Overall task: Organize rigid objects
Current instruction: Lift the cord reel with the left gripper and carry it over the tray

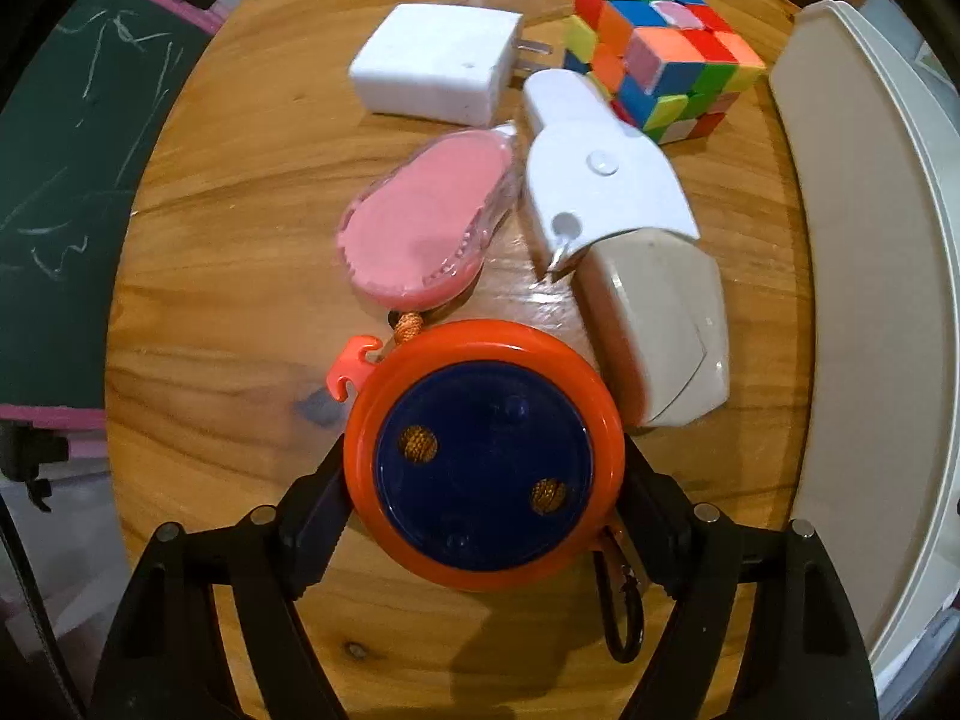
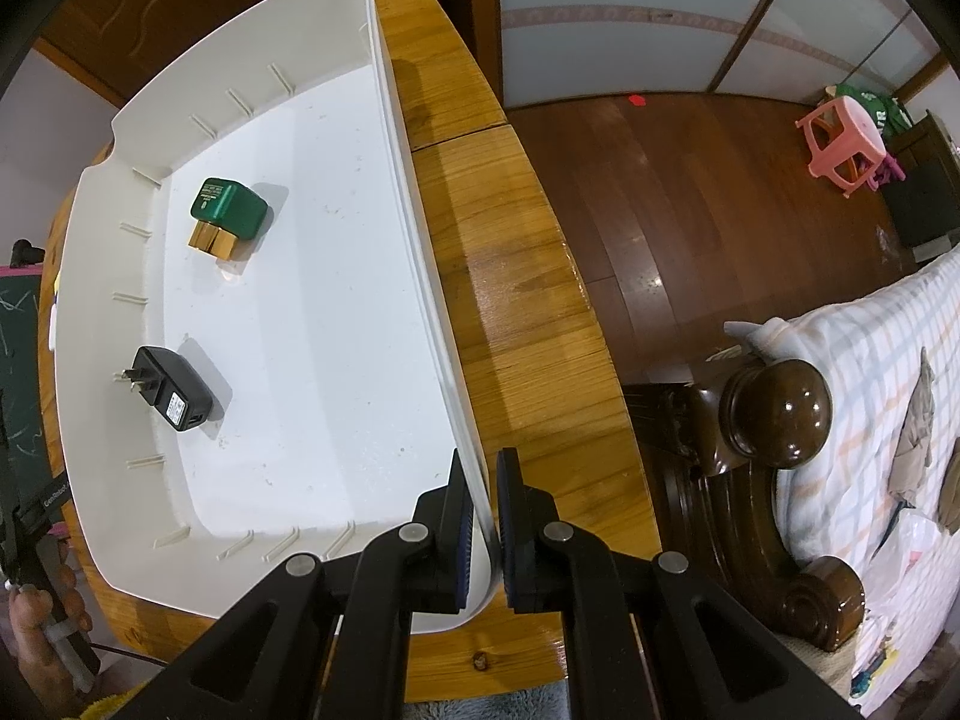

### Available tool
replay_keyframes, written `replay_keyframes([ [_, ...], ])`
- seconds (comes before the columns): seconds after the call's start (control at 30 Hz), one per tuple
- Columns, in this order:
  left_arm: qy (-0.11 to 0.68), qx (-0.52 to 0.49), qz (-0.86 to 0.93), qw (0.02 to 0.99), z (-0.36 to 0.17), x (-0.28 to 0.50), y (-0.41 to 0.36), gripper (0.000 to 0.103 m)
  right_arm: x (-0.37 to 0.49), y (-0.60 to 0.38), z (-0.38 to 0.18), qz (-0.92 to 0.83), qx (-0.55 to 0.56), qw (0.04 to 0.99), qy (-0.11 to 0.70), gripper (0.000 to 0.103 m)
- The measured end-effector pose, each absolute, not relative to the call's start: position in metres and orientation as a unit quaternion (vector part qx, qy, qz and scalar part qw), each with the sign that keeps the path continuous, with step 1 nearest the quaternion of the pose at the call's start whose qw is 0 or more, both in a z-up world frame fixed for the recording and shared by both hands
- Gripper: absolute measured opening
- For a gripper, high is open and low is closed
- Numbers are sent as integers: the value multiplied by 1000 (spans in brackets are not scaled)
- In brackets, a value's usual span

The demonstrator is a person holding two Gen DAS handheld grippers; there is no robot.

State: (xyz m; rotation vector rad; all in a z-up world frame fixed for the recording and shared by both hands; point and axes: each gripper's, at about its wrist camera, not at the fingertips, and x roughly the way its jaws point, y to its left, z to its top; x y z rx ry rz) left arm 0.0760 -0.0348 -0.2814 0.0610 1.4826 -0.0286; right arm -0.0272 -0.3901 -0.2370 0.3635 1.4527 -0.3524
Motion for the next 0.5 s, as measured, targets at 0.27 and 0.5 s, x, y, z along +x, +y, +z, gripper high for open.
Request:
replay_keyframes([
  [0.27, 650, 58, -32, 757, -235, 59, -34, 83, -28, -391, -236, -156, 168, 720, 654, 7],
  [0.5, 610, 96, -80, 783, -176, 52, -65, 83, -28, -392, -236, -154, 171, 721, 653, 7],
])
